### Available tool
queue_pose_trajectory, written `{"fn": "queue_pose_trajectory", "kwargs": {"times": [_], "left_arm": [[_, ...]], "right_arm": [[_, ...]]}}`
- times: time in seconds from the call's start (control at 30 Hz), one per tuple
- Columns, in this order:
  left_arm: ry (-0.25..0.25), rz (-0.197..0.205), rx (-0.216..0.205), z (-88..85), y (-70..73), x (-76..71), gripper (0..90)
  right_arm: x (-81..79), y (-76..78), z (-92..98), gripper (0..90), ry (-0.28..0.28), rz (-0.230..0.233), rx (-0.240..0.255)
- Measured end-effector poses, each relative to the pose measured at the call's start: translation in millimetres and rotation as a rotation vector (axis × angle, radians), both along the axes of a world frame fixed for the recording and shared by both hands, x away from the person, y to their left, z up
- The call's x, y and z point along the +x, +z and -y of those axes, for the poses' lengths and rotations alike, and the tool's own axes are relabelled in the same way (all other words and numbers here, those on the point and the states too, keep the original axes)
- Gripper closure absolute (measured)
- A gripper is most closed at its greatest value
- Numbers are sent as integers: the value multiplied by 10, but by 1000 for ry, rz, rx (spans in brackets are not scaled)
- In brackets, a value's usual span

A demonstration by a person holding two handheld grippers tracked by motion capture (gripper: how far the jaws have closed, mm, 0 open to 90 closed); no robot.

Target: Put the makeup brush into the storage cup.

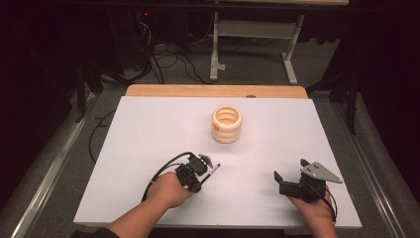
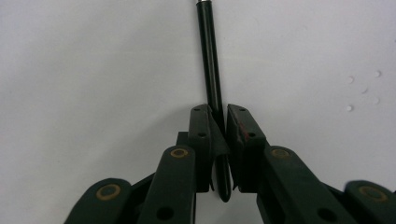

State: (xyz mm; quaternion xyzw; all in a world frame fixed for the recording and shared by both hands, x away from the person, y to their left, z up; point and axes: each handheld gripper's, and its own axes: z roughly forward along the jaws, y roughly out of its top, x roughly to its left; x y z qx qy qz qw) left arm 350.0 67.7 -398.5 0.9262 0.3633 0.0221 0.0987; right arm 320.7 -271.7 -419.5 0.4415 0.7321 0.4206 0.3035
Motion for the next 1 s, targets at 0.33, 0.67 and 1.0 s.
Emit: {"fn": "queue_pose_trajectory", "kwargs": {"times": [0.33, 0.67, 1.0], "left_arm": [[-19, -26, 16, 7, 3, 36, 826], [-23, -23, 12, 4, 1, 33, 829], [-29, -30, 13, 4, 4, 45, 833]], "right_arm": [[0, -2, 1, 12, 0, 0, -3], [2, -7, -2, 12, 2, -4, -2], [5, -13, -2, 12, 2, -6, -2]]}}
